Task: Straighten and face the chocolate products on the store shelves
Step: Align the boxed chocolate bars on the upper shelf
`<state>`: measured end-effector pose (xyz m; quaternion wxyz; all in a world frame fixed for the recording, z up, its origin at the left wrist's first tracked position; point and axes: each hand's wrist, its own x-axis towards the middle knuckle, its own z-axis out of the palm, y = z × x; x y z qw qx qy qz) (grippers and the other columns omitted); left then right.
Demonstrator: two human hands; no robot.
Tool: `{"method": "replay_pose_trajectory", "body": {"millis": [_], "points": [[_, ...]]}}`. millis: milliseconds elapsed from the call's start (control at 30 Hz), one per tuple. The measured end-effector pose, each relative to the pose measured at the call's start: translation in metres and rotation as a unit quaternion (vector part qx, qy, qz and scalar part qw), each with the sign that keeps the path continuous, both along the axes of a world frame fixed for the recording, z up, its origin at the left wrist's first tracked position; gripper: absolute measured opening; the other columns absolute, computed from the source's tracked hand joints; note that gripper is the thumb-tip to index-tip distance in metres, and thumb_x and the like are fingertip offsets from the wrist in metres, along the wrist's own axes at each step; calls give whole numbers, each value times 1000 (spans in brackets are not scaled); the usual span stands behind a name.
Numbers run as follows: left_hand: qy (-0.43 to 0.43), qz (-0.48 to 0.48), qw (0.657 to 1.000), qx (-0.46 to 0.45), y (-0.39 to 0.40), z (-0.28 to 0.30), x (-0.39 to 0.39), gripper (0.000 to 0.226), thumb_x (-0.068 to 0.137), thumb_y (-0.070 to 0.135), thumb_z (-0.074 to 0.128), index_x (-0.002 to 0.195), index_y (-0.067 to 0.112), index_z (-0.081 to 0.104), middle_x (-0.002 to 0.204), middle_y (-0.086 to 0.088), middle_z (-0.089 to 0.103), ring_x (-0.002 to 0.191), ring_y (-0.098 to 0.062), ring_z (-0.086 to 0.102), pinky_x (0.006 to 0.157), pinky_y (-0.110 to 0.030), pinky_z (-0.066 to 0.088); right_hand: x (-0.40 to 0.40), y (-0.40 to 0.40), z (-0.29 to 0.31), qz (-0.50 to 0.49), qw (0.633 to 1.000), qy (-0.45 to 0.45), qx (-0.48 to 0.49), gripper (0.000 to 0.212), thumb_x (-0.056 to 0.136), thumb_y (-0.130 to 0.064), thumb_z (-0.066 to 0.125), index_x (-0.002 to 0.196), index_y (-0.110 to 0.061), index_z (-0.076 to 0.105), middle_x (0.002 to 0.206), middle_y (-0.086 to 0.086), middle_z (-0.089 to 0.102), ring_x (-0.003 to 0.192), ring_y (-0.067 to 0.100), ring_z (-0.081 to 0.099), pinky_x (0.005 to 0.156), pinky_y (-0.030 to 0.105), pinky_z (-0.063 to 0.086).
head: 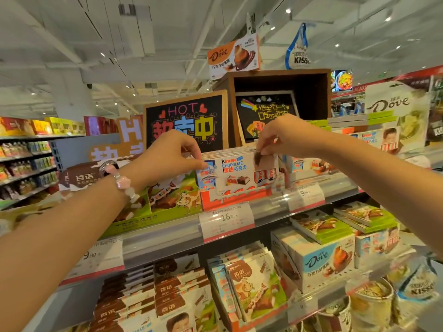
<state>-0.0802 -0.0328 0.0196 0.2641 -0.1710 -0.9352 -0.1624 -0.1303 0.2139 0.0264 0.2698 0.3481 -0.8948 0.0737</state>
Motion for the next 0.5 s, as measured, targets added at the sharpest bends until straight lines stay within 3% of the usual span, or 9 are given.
{"method": "replay_pose_trajectory", "body": {"millis": [100,233,333,433,500], "points": [[6,12,1000,-8,6,0,1,10,75,22,75,75,22,65,84,9,64,87,-9,58,86,-36,50,-4,-2,0,-10,999,33,29,20,87,-18,62,104,-17,72,99,-2,68,85,12,57,71,22,42],[29,59,996,-65,28,0,-2,22,73,15,75,79,30,61,85,17,56,90,-7,53,76,-29,46,-12,5,3,59,998,17,18,19,89,-23,59,101,-16,72,102,-1,65,93,14,59,84,31,49],[25,52,997,-51,55,3,-11,16,75,18,72,85,26,63,89,14,58,87,-5,55,68,-17,41,-21,23,10,144,983,-50,-101,24,91,-23,57,113,-20,65,103,-9,60,93,2,57,77,15,46],[34,30,999,24,87,12,-23,9,79,23,69,86,19,66,85,10,61,82,-3,57,65,-16,43,-37,62,27,179,953,-90,-228,22,92,-19,56,113,-20,63,107,-3,64,96,5,60,82,20,49],[44,36,997,43,109,18,-35,12,80,26,69,87,16,67,84,4,64,79,-6,58,63,-18,43,-52,97,41,142,952,-82,-259,20,91,-20,57,110,-23,64,105,-2,65,96,8,60,81,23,47]]}}
